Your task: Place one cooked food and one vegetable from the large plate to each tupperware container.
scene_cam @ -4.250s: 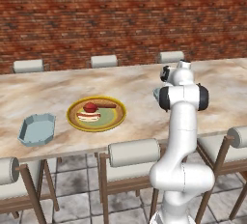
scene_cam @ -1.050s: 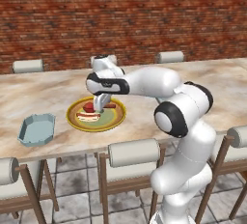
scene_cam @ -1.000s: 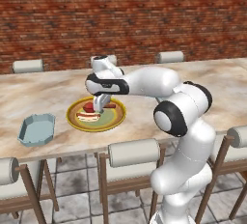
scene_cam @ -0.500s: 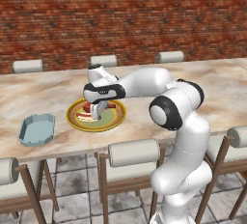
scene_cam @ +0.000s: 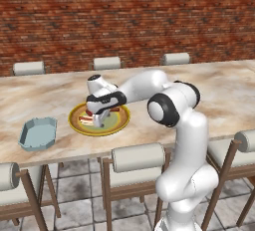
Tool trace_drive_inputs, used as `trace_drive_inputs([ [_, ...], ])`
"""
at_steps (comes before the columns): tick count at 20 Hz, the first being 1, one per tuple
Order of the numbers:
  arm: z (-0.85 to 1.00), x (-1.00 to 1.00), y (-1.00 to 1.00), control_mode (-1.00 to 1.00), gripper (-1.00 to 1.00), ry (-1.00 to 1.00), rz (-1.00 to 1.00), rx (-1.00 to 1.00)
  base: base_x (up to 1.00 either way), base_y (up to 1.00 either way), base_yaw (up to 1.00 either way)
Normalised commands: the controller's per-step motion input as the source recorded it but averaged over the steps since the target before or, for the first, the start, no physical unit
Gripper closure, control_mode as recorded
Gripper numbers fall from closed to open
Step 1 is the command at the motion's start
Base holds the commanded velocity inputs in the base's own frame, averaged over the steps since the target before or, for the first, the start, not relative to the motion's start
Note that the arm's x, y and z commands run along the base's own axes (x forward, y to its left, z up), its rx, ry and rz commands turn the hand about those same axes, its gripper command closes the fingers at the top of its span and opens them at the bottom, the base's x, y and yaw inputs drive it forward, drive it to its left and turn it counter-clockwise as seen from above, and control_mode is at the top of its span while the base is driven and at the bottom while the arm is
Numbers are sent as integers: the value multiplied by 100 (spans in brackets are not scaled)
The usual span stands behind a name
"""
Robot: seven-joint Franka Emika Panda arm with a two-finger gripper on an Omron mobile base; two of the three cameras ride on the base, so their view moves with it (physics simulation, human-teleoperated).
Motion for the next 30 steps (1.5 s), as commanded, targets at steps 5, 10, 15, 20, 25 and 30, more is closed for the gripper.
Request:
trace_drive_inputs([
  [5,-2,25,20,-100,-100,0,0,0,0,0,0],
  [10,-16,41,13,-100,-100,0,0,0,0,0,0],
  [15,-25,31,15,-100,-100,0,0,0,0,0,0],
  [20,-19,4,4,-100,-100,4,0,0,0,0,0],
  [25,-6,0,21,-100,-100,1,0,0,0,0,0],
  [30,-3,0,24,-100,-100,0,0,0,0,0,0],
])
